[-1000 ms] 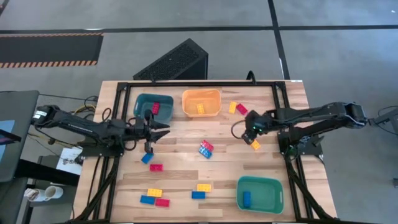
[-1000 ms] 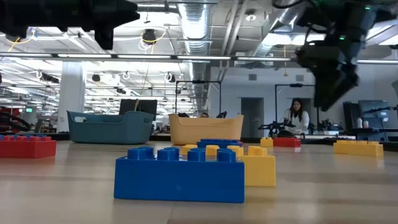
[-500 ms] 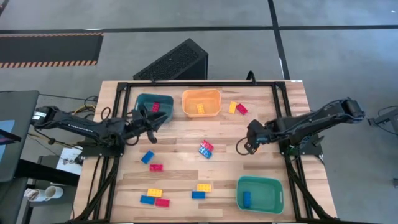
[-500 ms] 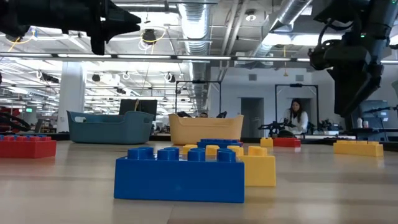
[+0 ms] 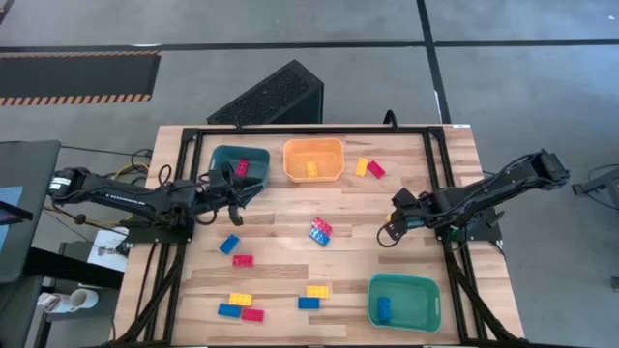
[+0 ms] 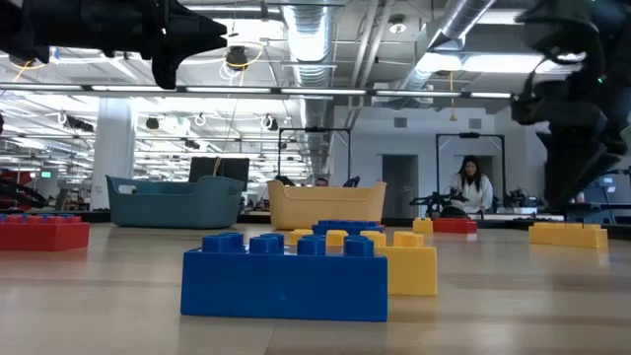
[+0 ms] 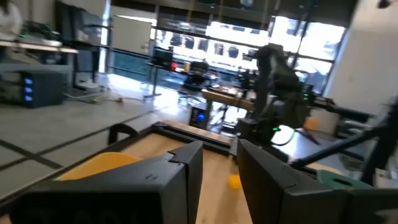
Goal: Sort & place blocks by color
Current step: Put the yellow game piece into the yellow bin
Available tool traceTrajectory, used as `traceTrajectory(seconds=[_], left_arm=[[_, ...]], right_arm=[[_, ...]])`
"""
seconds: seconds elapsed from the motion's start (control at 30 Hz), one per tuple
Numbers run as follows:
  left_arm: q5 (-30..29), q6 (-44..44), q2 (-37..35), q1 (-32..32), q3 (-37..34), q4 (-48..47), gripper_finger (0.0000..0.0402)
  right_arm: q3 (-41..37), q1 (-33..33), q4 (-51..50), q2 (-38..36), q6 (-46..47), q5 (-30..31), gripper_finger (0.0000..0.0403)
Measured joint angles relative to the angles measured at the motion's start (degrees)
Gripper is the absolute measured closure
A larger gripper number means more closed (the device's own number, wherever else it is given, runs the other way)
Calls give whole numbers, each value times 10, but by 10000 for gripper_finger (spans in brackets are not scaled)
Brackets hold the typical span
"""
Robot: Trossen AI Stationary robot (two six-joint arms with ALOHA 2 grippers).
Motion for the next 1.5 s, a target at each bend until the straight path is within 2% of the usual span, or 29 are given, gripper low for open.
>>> traceTrajectory(seconds=[0.17,0.8,0.9,1.13,1.23,1.3,1.37,1.5], left_arm=[[12,-7,1,7,0,-2,315],[12,-7,7,7,0,1,315],[10,-4,7,7,0,1,315],[7,2,7,7,0,0,315],[7,2,7,7,0,0,315],[7,2,7,7,0,0,315],[8,2,7,7,0,0,315],[8,2,7,7,0,0,315]], right_arm=[[-34,0,65,-28,-5,-32,162],[-34,-56,47,-13,-97,-31,169],[-21,-62,45,-13,-106,-33,196],[22,-65,39,-13,-123,-31,340],[29,-68,39,-13,-127,-40,370],[29,-68,34,-13,-128,-64,364],[29,-66,25,-12,-127,-77,339],[29,-55,12,-12,-127,-79,247]])
